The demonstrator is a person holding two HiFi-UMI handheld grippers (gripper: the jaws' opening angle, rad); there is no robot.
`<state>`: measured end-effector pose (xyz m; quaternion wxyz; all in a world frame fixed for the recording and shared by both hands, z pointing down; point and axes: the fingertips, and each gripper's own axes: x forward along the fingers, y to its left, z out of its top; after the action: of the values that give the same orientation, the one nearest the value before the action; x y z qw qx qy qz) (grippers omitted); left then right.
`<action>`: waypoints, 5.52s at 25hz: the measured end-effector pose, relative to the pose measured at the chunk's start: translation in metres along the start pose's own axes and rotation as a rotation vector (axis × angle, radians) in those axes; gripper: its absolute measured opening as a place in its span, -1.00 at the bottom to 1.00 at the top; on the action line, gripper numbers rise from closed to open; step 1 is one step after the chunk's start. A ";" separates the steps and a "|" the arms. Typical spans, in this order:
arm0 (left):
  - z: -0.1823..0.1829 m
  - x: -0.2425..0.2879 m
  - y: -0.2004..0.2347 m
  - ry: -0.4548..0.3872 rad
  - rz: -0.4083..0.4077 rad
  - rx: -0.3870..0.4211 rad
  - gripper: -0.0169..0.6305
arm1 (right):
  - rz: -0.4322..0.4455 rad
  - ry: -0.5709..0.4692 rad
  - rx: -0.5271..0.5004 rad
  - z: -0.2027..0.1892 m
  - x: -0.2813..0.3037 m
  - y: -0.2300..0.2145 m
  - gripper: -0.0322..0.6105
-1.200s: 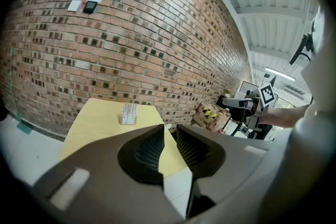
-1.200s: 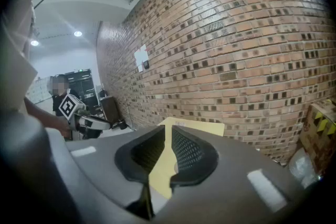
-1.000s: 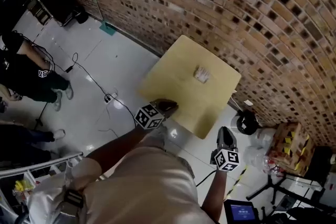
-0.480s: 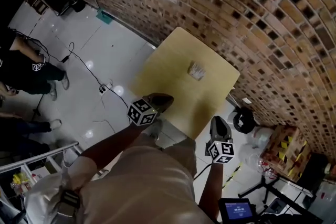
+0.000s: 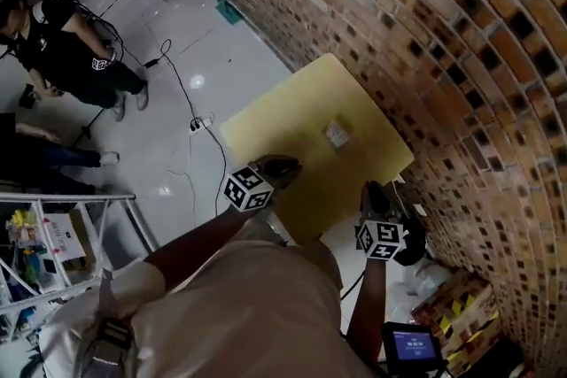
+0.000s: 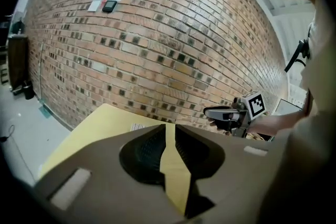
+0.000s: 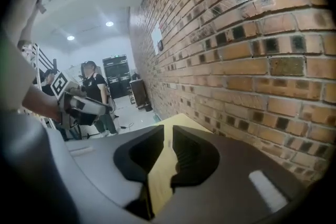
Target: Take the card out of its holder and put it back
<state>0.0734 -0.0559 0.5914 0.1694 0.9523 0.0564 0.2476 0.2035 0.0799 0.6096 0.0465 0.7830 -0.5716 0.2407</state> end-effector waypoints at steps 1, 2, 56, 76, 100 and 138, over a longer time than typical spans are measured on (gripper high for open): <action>0.001 0.005 -0.003 -0.005 0.015 -0.002 -0.71 | 0.014 0.005 -0.006 0.002 0.004 -0.008 -0.75; 0.002 0.009 -0.005 -0.011 0.034 -0.004 -0.70 | 0.034 0.012 -0.015 0.005 0.010 -0.014 -0.75; -0.019 0.021 0.054 0.018 0.348 -0.150 -0.64 | 0.369 0.461 -0.287 -0.120 0.241 -0.041 -0.67; -0.016 0.007 0.042 0.005 0.366 -0.140 -0.64 | 0.323 0.384 -0.201 -0.111 0.237 -0.043 -0.86; -0.008 0.007 0.031 -0.029 0.339 -0.106 -0.64 | 0.275 0.212 -0.155 -0.043 0.202 -0.050 -0.86; -0.008 -0.039 0.067 -0.131 0.466 -0.165 -0.63 | 0.183 0.030 -0.062 0.037 0.082 -0.109 -0.87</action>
<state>0.0373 -0.1237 0.6043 0.1879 0.9366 -0.1962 0.2214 0.3350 0.0325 0.6344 0.0570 0.7220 -0.6472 0.2379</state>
